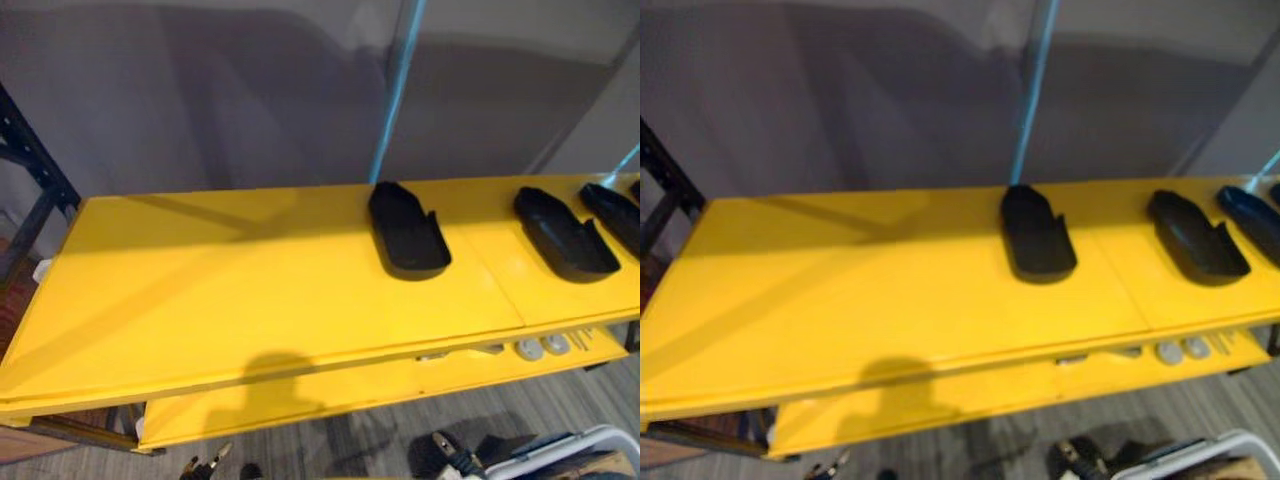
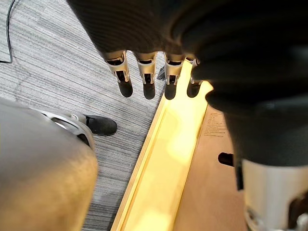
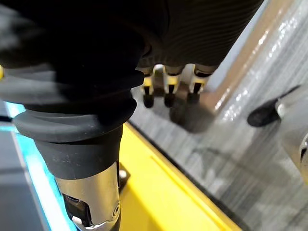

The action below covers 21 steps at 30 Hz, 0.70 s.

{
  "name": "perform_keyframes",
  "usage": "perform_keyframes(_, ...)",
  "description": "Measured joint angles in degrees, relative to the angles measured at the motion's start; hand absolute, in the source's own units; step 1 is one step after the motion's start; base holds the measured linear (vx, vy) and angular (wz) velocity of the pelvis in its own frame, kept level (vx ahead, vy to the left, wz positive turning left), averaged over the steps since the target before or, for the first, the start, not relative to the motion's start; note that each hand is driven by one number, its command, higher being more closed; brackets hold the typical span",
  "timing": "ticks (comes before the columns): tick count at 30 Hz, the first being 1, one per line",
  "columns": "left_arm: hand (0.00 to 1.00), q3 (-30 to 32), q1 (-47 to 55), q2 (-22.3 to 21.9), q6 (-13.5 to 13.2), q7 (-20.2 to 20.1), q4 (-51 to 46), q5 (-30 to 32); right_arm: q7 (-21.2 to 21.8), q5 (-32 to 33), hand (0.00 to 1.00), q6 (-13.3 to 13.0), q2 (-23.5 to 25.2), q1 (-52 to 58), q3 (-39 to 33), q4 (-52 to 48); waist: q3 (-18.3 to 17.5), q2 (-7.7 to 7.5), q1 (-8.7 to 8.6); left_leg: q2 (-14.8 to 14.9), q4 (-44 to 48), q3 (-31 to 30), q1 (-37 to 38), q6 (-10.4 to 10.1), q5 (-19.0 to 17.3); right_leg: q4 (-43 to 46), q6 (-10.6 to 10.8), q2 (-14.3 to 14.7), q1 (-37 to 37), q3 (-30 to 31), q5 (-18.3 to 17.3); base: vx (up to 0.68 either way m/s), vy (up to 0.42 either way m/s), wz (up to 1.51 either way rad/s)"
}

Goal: Walk over and take plastic housings, then place them on the shelf

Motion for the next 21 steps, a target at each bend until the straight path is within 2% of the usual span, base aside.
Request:
perform_keyframes(7, 0.0, -2.87, -1.41, 0.1, 0.12, -1.07, -0.06, 4.3, 0.0, -0.92, 0.0, -0.16, -0.2, -1.44, 1.3, 0.17, 0.91, 0.72, 0.08, -0.02, 0.0, 2.41, 1.0, -0.33, -0.02, -2.71, -0.02, 0.01, 0.44, 0.15, -0.01, -0.01, -0.008, -0.29)
perform_keyframes(8, 0.0, -6.18, -3.44, 0.83, 1.3, -3.62, -0.14, 10.38, 0.31, -3.17, 0.0, -0.96, -0.48, -1.22, 2.77, 0.15, 0.94, 0.67, 0.02, -0.02, -0.01, 4.78, 2.4, -0.77, -1.02, -3.99, -0.26, 0.17, -0.23, 2.32, -0.16, -0.02, -0.011, -0.96)
perform_keyframes(11, 0.0, -7.72, -4.6, 0.98, 1.89, -4.74, -0.14, 11.59, 0.71, -3.17, 0.0, -1.49, -0.7, -0.34, 3.16, 0.15, 1.04, -0.03, -0.06, -0.25, 0.0, 4.68, 3.12, -0.76, -1.49, -4.42, -1.17, 0.24, -0.22, 2.39, -0.67, -0.01, -0.005, -0.51)
perform_keyframes(12, 0.0, -7.55, -5.37, 0.53, 2.11, -4.91, -0.37, 11.62, 1.01, -3.23, 0.0, -1.5, -0.63, 0.47, 3.34, -0.33, 1.17, -0.27, -0.8, -0.3, 0.4, 5.13, 3.29, -1.48, -2.23, -5.07, -1.22, 0.25, -1.28, 2.31, -0.41, -0.02, -0.019, -0.52)
perform_keyframes(13, 0.0, -7.37, -5.37, 0.38, 2.31, -4.89, -0.51, 11.67, 1.14, -4.03, 0.0, -1.62, -0.6, 0.35, 3.55, -1.19, 1.29, 0.12, -0.57, -0.28, 0.38, 4.91, 3.33, -1.61, -2.7, -4.93, -1.44, 0.56, -2.47, 2.13, 0.19, -0.03, -0.04, -1.09)
perform_keyframes(14, 0.0, -7.76, -5.72, 0.0, 2.71, -4.96, -0.47, 12.56, 1.19, -5.81, 0.0, -2.36, -0.86, 0.2, 5.13, -2.41, 1.22, 0.58, 0.14, 0.48, 0.31, 6.53, 3.53, -1.3, -2.86, -5.24, -2.73, 1.73, -3.97, 1.51, 2.14, -0.03, -0.082, -1.93)
perform_keyframes(15, 0.0, -8.85, -5.78, 0.19, 2.85, -4.9, -0.54, 13.18, 1.77, -9.0, 0.0, -3.23, -1.77, -0.97, 7.8, -2.72, 1.48, 1.58, 1.33, 1.67, 0.37, 12.25, 4.24, -1.28, -2.76, -5.56, -2.71, 3.03, -6.74, -0.29, 5.05, -0.06, -0.16, -2.39)
perform_keyframes(16, 0.0, -10.17, -6.18, 0.39, 2.94, -4.85, -0.51, 13.15, 2.61, -11.1, 0.0, -3.74, -2.46, -1.56, 9.58, -3.04, 1.66, 1.66, 0.78, 1.39, 0.39, 15.58, 4.34, -1.18, -2.79, -6.46, -1.9, 3.13, -8.37, -2.78, 6.33, -0.05, -0.148, -1.9)
perform_keyframes(18, 0.0, -10.44, -7.5, -0.47, 3.07, -4.86, -0.53, 13.06, 2.64, -12.55, 0.0, -4.33, -2.86, -0.78, 9.41, -2.85, 2.16, 1.73, -0.71, 0.25, 0.4, 16.8, 5.37, -0.95, -3.13, -7.43, -1.79, 2.43, -8.39, -2.74, 6.39, -0.02, -0.048, -0.76)
perform_keyframes(20, 0.0, -10.4, -7.57, -0.64, 2.98, -4.74, -1.27, 12.72, 2.63, -12.76, 0.0, -4.32, -2.88, 1.3, 9.63, -2.68, 2.3, 2.17, -0.77, 0.19, 0.42, 16.93, 6.1, -1.15, -3.38, -7.55, -1.75, 2.45, -8.25, -2.76, 6.34, 0.01, -0.19, -0.57)
perform_keyframes(21, 0.0, -7.69, -5.74, -2.21, 2.66, -4.33, -2.17, 8.29, 2.73, -14.35, 0.0, -4.63, -4.09, 0.24, 10.21, -2.64, 3.63, 3.1, 1.78, 2.33, 14.74, -3.72, 0.38, -1.59, -12.56, -8.06, 0.96, 3.34, -9.7, 0.53, 5.55, 0.01, -0.438, -0.88)
